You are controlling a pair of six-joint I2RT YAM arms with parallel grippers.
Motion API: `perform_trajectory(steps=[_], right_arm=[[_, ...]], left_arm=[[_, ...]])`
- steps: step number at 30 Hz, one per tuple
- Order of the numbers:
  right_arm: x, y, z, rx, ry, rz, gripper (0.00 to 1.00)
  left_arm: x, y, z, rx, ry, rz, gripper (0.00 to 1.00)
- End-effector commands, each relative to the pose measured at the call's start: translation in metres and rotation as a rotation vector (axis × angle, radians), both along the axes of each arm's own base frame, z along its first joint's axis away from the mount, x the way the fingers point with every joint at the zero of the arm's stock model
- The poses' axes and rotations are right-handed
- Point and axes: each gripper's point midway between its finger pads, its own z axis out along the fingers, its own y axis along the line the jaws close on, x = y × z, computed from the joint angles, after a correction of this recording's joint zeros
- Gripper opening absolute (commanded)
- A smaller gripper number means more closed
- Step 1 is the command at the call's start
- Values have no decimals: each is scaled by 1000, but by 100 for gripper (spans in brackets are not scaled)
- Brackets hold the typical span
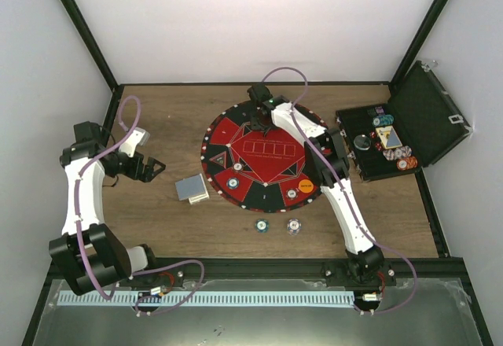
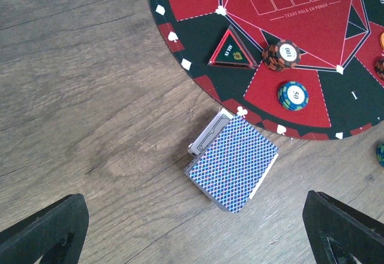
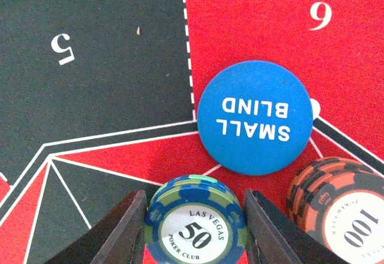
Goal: Distribute texas hold em gaming equipment
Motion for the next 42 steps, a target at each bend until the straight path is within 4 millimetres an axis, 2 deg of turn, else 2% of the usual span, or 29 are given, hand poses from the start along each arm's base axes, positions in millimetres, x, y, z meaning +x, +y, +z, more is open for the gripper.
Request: perform_trajectory(steps=[1, 4, 6, 8, 12, 16, 17, 20, 25, 28, 30, 32, 36, 38, 39, 40, 42], right_arm=[[10, 1, -4, -7, -20, 9, 23], [9, 0, -8, -13, -12, 14, 29], [9, 0, -6, -15, -12, 17, 38], [10, 0, 1, -13, -25, 18, 53], [13, 3, 24, 8, -64, 17, 64], [12, 12, 48, 28, -107, 28, 67], [11, 14, 66, 37, -135, 31, 67], [3, 23, 95, 36, -179, 45, 67], [-29, 36, 144, 29, -246, 77, 67], [-63, 45, 162, 40, -266, 108, 66], [-94, 50, 168, 61, -261, 122, 67], [-134, 55, 165, 82, -240, 150, 67], [-226, 58, 131, 95, -144, 212, 74], [-272, 56, 110, 95, -80, 237, 79], [-295, 49, 95, 83, -43, 246, 81], [-311, 50, 90, 87, -23, 253, 83], [-345, 36, 68, 58, 36, 251, 85]], left_arm=[[5, 2, 0, 7, -22, -17, 100], [6, 2, -2, 3, -17, -16, 100], [6, 2, -3, 3, -14, -15, 100], [7, 3, -3, 5, -17, -14, 100], [6, 2, -2, 4, -19, -14, 100], [5, 2, 1, 4, -19, -12, 100], [5, 2, 1, 6, -20, -12, 100], [4, 3, 3, 16, -26, -10, 100], [4, 4, 9, 24, -34, -4, 100], [5, 5, 12, 29, -40, 1, 100], [4, 4, 13, 29, -42, 2, 100], [3, 3, 12, 23, -39, 2, 100], [-2, 1, 8, 13, -28, 0, 100], [-5, 0, 6, 15, -25, -3, 100], [-6, 0, 4, 18, -22, -3, 100], [-7, 0, 3, 21, -21, -4, 100], [-8, 0, 3, 29, -26, -3, 100]])
